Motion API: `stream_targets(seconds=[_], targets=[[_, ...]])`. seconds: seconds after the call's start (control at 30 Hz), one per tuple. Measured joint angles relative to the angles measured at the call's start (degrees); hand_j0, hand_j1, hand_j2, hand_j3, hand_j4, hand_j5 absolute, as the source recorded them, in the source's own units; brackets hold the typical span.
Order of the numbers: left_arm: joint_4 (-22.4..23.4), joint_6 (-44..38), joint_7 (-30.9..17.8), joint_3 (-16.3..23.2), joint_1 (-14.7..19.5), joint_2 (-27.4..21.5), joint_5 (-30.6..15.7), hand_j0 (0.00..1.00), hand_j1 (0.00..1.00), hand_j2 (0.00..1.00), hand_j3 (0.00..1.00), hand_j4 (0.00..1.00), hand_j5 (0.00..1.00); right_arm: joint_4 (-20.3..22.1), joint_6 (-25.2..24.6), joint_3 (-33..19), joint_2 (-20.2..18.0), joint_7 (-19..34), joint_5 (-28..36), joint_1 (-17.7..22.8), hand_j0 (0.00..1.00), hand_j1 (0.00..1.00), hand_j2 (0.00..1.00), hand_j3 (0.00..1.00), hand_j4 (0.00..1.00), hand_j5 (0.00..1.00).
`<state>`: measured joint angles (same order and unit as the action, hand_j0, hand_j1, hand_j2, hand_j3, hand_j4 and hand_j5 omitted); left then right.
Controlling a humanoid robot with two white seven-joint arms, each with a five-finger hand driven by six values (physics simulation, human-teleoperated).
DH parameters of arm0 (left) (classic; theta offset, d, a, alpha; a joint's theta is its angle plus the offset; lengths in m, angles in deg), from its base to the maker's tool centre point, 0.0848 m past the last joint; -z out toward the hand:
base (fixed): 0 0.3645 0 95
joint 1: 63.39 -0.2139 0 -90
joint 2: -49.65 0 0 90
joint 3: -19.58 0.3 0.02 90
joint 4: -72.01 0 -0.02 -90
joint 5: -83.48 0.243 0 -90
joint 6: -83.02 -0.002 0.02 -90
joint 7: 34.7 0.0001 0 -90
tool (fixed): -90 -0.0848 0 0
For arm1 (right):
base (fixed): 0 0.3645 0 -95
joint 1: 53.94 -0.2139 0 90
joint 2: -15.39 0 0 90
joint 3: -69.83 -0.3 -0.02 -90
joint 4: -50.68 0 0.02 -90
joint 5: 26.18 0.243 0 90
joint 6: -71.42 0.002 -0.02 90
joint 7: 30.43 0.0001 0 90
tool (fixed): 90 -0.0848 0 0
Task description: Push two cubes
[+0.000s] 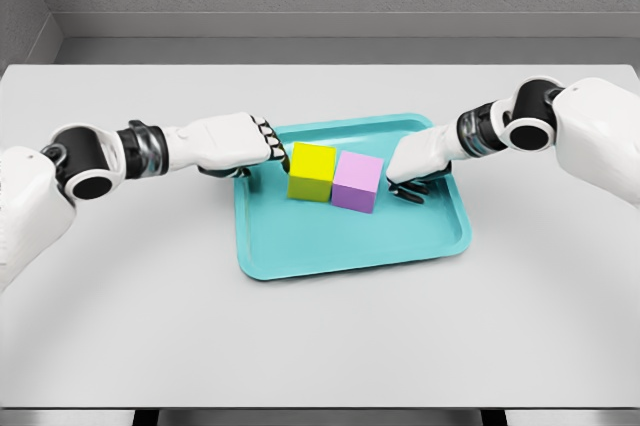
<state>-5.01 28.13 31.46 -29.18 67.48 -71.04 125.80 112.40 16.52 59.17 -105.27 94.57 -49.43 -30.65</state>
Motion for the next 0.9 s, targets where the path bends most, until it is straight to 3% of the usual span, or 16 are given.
stream_targets(seconds=[0.9], targets=[[-0.80,0.00,0.30,-0.53,-0.26,-0.96,-1.42,0.70,0.70,0.70,0.70,0.70,0.70,-1.70,0.00,-0.25,2.27,0.00,-1.42,-0.44,0.13,0.13,0.13,0.13,0.13,0.13]])
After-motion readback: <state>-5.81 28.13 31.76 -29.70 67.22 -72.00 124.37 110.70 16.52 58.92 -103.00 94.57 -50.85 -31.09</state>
